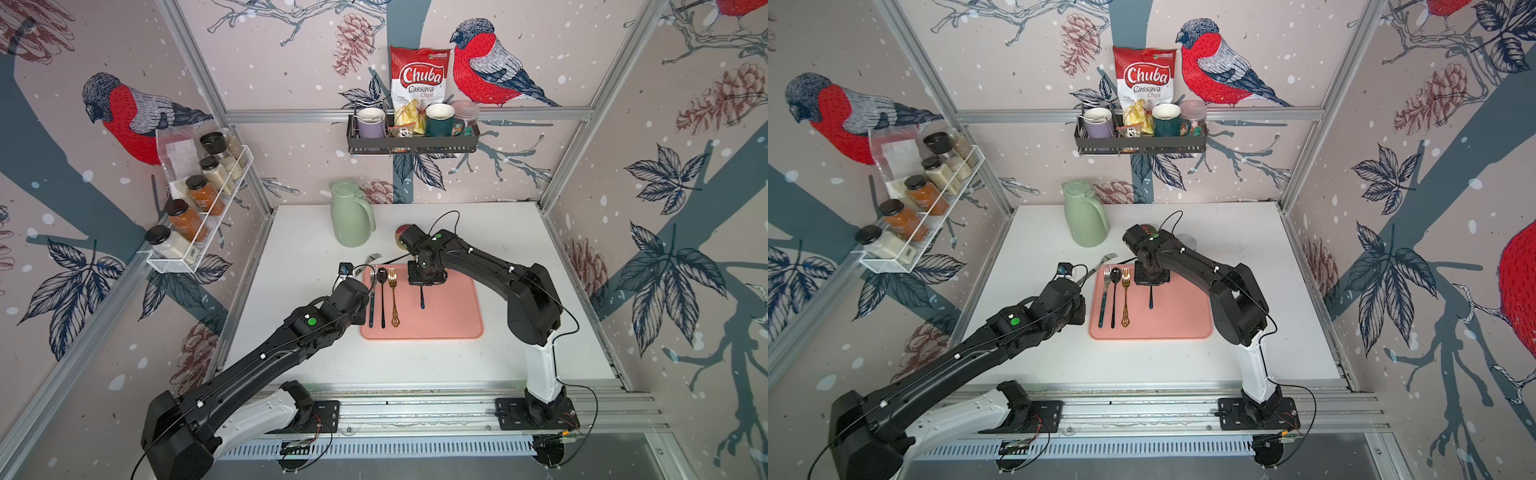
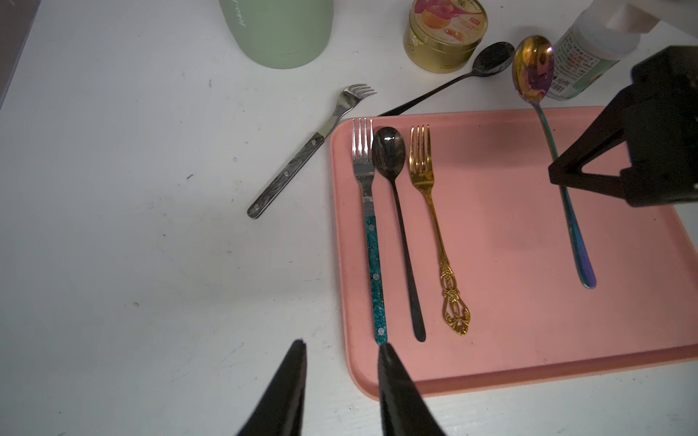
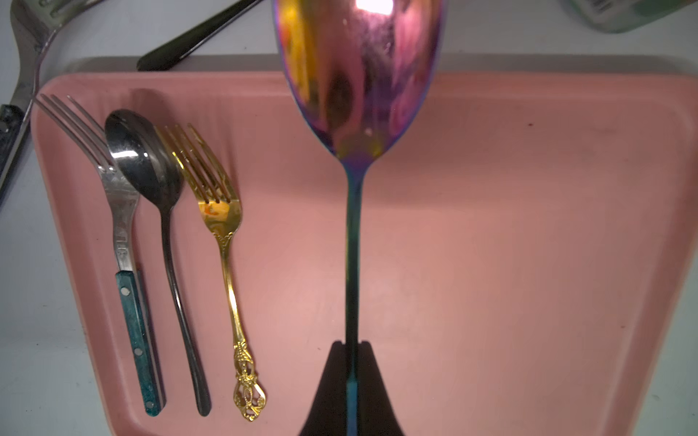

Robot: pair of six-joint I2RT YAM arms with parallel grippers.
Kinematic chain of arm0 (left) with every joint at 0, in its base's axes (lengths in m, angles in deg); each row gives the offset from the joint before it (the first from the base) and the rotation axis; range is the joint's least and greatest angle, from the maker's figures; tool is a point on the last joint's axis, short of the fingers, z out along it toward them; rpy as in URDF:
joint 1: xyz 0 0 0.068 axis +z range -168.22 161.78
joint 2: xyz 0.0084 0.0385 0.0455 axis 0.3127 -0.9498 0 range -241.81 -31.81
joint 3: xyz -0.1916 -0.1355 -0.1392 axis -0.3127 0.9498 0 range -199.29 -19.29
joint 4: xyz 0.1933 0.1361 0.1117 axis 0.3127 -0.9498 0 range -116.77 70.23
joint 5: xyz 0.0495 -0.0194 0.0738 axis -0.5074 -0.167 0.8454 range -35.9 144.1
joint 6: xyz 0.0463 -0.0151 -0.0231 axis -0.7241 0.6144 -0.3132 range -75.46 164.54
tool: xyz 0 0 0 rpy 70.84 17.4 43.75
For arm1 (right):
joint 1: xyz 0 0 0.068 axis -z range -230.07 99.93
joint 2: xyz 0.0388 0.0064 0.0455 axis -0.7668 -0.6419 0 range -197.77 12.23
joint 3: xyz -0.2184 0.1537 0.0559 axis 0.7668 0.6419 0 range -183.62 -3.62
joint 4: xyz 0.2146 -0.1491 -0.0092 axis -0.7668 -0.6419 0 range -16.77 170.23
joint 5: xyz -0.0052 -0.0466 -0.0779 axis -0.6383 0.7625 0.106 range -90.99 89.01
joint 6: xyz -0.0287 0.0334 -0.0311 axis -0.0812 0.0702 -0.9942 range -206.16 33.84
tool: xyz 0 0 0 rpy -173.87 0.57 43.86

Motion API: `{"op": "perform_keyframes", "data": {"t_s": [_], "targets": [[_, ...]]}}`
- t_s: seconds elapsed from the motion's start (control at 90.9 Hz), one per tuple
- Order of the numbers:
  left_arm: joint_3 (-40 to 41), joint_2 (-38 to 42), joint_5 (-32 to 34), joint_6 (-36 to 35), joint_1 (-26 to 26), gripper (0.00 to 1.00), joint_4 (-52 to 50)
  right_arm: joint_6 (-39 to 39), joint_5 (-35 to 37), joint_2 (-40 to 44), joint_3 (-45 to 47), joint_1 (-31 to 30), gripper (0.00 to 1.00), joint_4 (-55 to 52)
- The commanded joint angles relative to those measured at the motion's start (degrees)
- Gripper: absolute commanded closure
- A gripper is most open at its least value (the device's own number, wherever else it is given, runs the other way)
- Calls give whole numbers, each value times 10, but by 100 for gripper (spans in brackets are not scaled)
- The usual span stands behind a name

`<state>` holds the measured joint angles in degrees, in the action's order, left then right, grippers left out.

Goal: Set the spoon and fork side by side
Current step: Place the spoon on the tray.

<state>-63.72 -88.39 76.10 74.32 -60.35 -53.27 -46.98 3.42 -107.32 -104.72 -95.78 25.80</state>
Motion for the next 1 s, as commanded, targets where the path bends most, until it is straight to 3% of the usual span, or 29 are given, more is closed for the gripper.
{"op": "perform_keyframes", "data": {"t_s": [0.0,0.781,0.99], "targets": [[8,9,-6,6,9,66,4,30,0,-24,-19,-10,95,-7],[13,26,-25,1,20,65,8,66,-4,-90,-49,-52,95,-3],[12,28,-23,2,20,65,6,70,0,-89,-39,-58,90,0]]}}
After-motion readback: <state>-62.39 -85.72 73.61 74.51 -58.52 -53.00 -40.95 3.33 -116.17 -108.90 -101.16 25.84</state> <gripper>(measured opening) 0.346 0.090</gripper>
